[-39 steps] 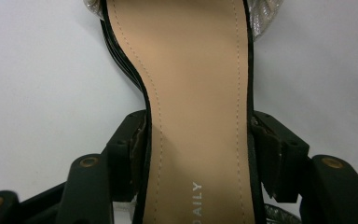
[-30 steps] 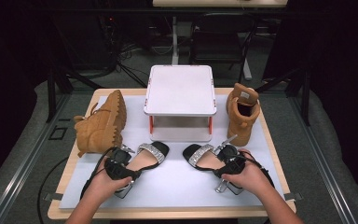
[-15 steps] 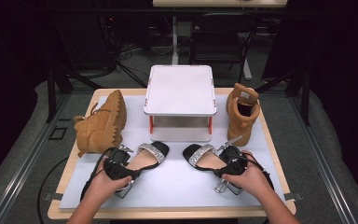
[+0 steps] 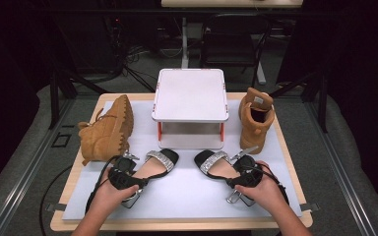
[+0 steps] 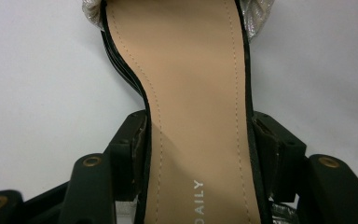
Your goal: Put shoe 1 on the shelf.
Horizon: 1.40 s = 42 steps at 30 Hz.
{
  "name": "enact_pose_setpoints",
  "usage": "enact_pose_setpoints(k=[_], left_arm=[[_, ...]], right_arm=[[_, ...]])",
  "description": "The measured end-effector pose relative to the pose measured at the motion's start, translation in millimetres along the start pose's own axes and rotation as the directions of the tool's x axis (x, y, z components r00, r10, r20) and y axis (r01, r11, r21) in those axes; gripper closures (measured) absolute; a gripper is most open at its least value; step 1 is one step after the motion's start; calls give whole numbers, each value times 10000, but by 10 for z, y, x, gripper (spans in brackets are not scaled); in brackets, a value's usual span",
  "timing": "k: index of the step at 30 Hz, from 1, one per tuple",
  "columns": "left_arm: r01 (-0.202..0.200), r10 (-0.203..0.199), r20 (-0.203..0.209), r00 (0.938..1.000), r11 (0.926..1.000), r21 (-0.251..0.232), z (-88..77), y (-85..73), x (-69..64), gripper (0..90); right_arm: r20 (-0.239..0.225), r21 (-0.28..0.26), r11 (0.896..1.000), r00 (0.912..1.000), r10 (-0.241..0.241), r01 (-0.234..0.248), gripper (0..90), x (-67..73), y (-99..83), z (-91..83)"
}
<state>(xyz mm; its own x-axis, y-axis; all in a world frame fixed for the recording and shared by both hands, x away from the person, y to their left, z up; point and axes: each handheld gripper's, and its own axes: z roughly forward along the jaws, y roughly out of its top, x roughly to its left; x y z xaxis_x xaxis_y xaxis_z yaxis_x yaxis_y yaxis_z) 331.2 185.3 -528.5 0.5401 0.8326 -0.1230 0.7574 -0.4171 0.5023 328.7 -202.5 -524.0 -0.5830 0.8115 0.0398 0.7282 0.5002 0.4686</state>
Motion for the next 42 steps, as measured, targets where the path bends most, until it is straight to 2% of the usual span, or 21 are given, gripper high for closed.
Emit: enact_pose_setpoints(k=[2,4,7,8,9,12,16,19,21,26,30,36,42], left_arm=[[52,-52,-11,10000,10000,-45,1,-1,-7,426],[67,-67,-34,10000,9999,-76,0,-1,-16,426],[-38,37,-142,9999,10000,-57,-6,6,-37,426],[-13,12,-123,9999,10000,-59,-7,8,-47,426],[-42,42,-104,9999,10000,-47,-10,12,-55,426],[-85,82,-185,9998,9998,-164,-20,28,-93,426],[-104,99,-165,9998,9994,-320,-37,66,-125,427],[-76,67,-175,9998,9988,-483,-39,91,-146,427],[-46,38,-148,9999,9985,-542,-37,114,-153,427],[71,-87,-253,9996,9980,-631,-22,201,-163,427],[147,-163,-228,9996,9977,-668,26,280,-173,427],[177,-199,-319,9993,9975,-678,99,377,-177,427],[280,-307,-387,9988,9972,-700,167,456,-157,427]], right_arm=[[17,-181,9996,9998,213,-212,420,7,-16,-10],[32,-84,9999,9999,137,-137,420,2,-19,-24],[-8,-80,9995,9996,294,-294,420,22,-21,-28],[-112,-218,9987,9989,448,-451,420,40,-23,-20],[-91,-72,9993,9993,365,-365,420,44,-18,-30],[-290,-65,9987,9983,510,-512,420,78,-2,-29],[-89,-213,9982,9984,558,-560,420,116,37,-32],[-168,-365,9964,9970,761,-767,420,127,74,-26],[32,-341,9960,9965,831,-830,420,132,105,-26],[139,-267,9932,9934,1137,-1133,420,133,174,3],[419,-239,9920,9913,1251,-1242,420,135,241,43],[370,-363,9867,9864,1600,-1586,420,126,327,106],[652,-416,9853,9836,1684,-1659,420,125,401,165]])
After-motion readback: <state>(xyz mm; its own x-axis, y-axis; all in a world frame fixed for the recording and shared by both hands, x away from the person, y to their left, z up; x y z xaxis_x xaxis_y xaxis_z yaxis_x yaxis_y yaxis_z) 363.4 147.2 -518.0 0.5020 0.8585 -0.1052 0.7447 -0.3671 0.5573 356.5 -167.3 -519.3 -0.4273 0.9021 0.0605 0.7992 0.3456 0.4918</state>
